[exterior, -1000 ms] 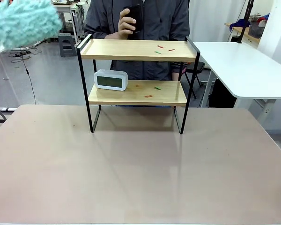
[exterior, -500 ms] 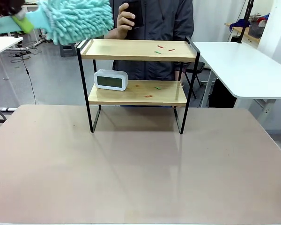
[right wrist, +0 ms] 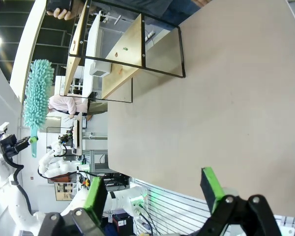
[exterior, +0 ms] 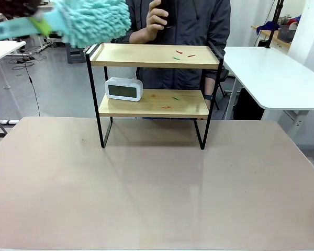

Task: Clean the shelf.
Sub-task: Clean the specific tier of the Shelf with the Duster once objects are removed.

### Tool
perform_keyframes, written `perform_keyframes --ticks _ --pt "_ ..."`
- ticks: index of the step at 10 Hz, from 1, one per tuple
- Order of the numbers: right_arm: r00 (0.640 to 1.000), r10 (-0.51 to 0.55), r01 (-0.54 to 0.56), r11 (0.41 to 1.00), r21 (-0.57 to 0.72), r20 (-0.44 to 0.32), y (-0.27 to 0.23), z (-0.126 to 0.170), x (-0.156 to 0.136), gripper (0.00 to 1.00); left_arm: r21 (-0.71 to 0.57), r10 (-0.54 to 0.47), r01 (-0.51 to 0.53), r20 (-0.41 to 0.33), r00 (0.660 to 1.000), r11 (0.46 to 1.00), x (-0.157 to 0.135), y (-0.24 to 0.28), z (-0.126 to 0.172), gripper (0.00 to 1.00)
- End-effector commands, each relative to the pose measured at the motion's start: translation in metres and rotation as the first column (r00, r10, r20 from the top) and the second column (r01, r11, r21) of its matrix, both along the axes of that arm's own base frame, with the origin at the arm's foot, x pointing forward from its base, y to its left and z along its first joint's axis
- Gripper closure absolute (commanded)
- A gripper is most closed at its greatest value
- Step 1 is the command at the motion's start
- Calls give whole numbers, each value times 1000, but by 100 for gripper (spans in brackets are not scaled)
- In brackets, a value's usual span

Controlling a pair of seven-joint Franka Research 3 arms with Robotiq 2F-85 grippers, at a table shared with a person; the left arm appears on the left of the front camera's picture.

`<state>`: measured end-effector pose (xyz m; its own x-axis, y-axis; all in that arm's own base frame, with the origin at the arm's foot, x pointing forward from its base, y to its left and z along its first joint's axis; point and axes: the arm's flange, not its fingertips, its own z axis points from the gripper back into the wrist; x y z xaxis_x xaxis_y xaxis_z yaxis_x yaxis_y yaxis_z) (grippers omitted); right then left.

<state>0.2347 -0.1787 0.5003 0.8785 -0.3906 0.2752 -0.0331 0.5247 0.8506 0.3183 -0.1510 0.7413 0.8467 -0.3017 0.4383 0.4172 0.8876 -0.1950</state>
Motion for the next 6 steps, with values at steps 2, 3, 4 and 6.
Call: perform_keyframes --ticks 2,3,4,6 --pt "999 8 -8 1000 6 31 0 2 2 0 31 70 -68 -55 996 997 63 -60 -2 88" --pt "999 8 -8 1000 6 31 0 2 2 0 38 73 -72 -34 997 997 71 -76 -6 88" --pt "999 8 -8 1000 6 31 0 2 2 0 64 79 -77 -36 996 995 76 -87 -10 88" --pt "999 8 -8 1000 6 31 0 2 2 0 81 37 -32 -61 997 996 85 -100 -20 88"
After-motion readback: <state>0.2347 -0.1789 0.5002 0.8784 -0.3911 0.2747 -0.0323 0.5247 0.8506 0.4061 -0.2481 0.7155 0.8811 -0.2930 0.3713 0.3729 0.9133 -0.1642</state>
